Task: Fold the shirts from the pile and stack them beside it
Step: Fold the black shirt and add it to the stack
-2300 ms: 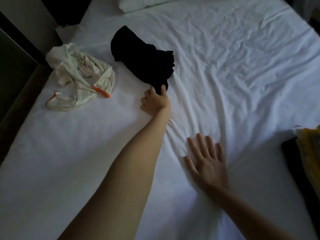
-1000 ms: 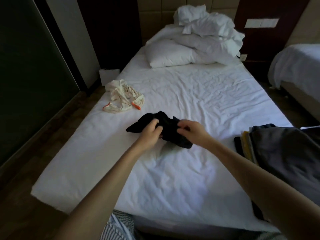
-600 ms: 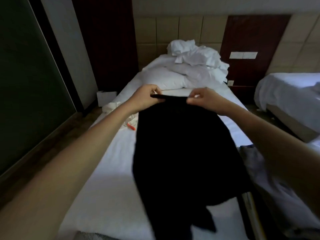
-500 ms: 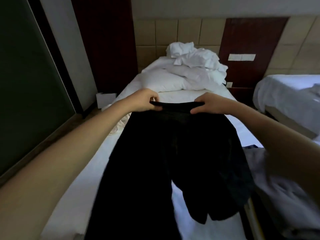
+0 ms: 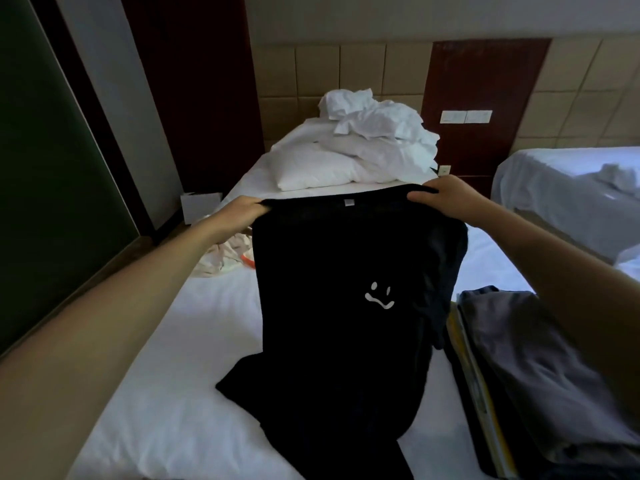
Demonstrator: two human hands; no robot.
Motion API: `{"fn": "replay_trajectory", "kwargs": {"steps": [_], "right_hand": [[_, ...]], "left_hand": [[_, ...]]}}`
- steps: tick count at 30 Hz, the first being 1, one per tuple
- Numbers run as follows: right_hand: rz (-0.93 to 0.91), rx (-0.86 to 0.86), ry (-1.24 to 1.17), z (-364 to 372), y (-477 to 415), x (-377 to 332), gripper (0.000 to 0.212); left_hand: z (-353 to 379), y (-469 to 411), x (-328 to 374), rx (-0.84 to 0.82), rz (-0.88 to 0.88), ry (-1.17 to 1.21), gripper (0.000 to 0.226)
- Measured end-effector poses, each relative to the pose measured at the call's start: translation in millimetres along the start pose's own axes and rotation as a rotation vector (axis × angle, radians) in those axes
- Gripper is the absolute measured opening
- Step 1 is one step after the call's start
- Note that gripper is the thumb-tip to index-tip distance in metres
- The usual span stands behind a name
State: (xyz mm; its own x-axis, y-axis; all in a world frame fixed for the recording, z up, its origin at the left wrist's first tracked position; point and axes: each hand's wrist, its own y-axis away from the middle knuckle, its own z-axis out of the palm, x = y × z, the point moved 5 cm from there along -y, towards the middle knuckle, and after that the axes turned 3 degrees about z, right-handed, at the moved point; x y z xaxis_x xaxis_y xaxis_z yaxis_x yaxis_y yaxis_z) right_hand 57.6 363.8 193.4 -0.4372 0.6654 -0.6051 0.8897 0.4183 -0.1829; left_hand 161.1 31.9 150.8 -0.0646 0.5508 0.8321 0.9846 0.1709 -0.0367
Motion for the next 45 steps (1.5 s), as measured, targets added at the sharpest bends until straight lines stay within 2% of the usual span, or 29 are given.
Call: {"fn": "replay_trajectory", "kwargs": {"steps": [2, 5, 6, 9, 11, 14, 16, 17, 19, 21, 23, 25, 27, 29, 30, 34, 36, 38, 40, 42, 45], "right_hand": [[0.065, 0.002, -0.089, 3, 0, 10, 0.040], [0.125, -0.058, -0.132, 11, 4, 28, 0.042], [0.131, -0.094, -0.135, 15, 6, 34, 0.041], [0.116, -0.234, -0.039, 32, 15, 49, 0.046], [0.115, -0.419, -0.016, 48, 26, 59, 0.041], [0.257, -0.796, -0.148, 75, 46, 80, 0.036], [0.308, -0.854, -0.138, 86, 49, 92, 0.018], [0.299, -0.795, -0.149, 86, 47, 93, 0.007], [0.288, -0.584, -0.243, 81, 31, 100, 0.011], [0.289, -0.397, -0.349, 73, 14, 103, 0.013], [0.275, -0.252, -0.361, 67, -3, 100, 0.014], [0.234, -0.135, -0.304, 61, -21, 95, 0.015], [0.192, -0.045, -0.247, 52, -44, 86, 0.016], [0.169, 0.062, -0.261, 35, -75, 75, 0.016], [0.149, 0.120, -0.271, 23, -92, 65, 0.015], [0.012, 0.324, -0.287, -38, -148, 13, 0.012], [-0.088, 0.405, -0.263, -69, -158, -17, 0.017], [-0.189, 0.504, -0.236, -101, -153, -47, 0.021], [-0.267, 0.592, -0.249, -129, -140, -72, 0.024], [-0.303, 0.626, -0.276, -148, -122, -89, 0.024], [-0.327, 0.561, -0.287, -149, -88, -93, 0.020]], "left_hand": [[1, 5, 4, -0.014, 0.025, -0.003, 0.031], [3, 12, -2, -0.113, 0.041, -0.211, 0.081], [6, 14, -4, -0.161, 0.046, -0.277, 0.088], [17, 17, -18, -0.381, 0.013, -0.310, 0.086], [20, 16, -35, -0.519, -0.042, -0.295, 0.085], [13, 14, -53, -0.512, -0.078, -0.258, 0.065], [9, 12, -58, -0.425, -0.099, -0.087, 0.058], [8, 11, -61, -0.389, -0.128, 0.030, 0.068], [7, 7, -68, -0.353, -0.200, 0.231, 0.089], [8, 5, -71, -0.402, -0.258, 0.281, 0.098], [11, 4, -69, -0.493, -0.309, 0.235, 0.098], [8, -5, -64, -0.492, -0.331, 0.270, 0.082], [-1, -29, -49, -0.327, -0.299, 0.371, 0.056], [-15, -56, -18, -0.123, -0.193, 0.339, 0.024], [-23, -68, 2, -0.038, -0.145, 0.307, 0.015], [-86, -101, 72, 0.294, 0.022, 0.215, 0.005], [-123, -108, 101, 0.387, 0.126, 0.138, 0.023], [-154, -101, 133, 0.453, 0.224, 0.101, 0.031], [-174, -87, 165, 0.460, 0.317, 0.119, 0.025], [-186, -68, 189, 0.443, 0.384, 0.104, 0.010], [-182, -35, 190, 0.345, 0.405, 0.029, 0.008]]}}
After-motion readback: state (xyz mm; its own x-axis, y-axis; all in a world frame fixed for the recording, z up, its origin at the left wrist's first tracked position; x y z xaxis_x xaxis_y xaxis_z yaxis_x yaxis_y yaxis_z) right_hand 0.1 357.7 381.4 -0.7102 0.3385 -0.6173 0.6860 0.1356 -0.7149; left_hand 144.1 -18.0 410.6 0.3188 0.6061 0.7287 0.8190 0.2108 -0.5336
